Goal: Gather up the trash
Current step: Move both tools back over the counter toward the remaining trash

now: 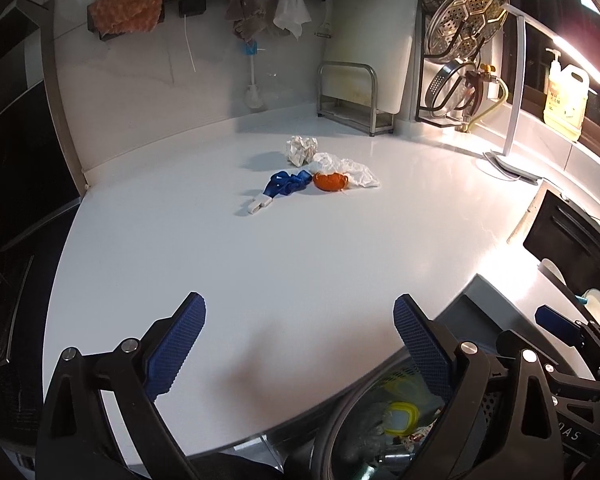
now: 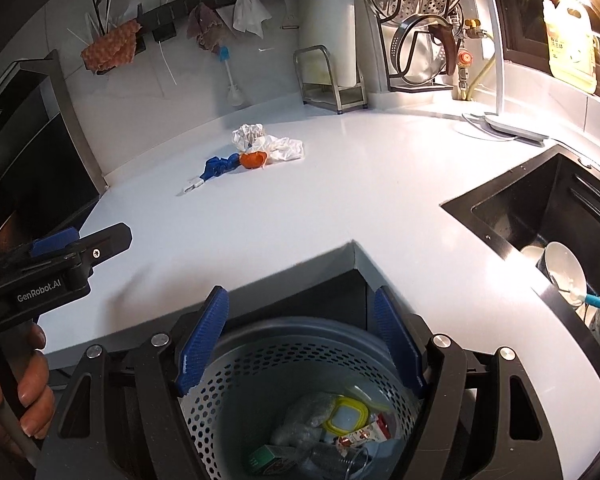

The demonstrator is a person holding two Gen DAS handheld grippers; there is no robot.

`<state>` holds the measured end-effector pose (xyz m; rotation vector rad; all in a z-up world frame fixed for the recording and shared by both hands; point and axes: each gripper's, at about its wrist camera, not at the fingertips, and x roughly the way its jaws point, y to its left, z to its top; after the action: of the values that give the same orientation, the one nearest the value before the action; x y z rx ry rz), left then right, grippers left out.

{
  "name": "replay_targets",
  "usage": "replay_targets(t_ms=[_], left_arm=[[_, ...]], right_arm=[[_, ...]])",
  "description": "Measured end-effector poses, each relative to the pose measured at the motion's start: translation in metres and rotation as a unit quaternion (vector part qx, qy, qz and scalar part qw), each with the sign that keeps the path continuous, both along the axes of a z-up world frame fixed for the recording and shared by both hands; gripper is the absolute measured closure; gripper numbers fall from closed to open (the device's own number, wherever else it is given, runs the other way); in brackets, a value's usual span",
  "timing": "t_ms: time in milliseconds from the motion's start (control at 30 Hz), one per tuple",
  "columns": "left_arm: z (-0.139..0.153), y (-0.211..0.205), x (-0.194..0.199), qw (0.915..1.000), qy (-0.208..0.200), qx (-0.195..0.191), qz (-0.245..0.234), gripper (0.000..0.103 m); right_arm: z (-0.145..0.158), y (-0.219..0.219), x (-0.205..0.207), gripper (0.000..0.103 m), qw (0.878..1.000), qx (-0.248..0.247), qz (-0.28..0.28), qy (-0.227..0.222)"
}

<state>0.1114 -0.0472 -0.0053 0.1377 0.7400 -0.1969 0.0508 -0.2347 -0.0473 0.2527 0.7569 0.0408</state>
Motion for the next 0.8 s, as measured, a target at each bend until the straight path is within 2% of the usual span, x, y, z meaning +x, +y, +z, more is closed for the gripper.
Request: replay_targets(t_ms=[367, 800], left_arm=[[0.011, 0.001, 0.063, 0.9996, -0.020, -0.003, 0.020, 0.007], [0.016, 0.006, 0.135, 0.9973, -0.050, 0.000, 0.053, 0.006]], right_arm=[[0.015, -0.010, 0.070, 0.028, 0.999, -0.031, 0.016, -0.019], [0.021, -0.016, 0.163, 0.027, 0.999, -0.015, 0.041, -0.028]])
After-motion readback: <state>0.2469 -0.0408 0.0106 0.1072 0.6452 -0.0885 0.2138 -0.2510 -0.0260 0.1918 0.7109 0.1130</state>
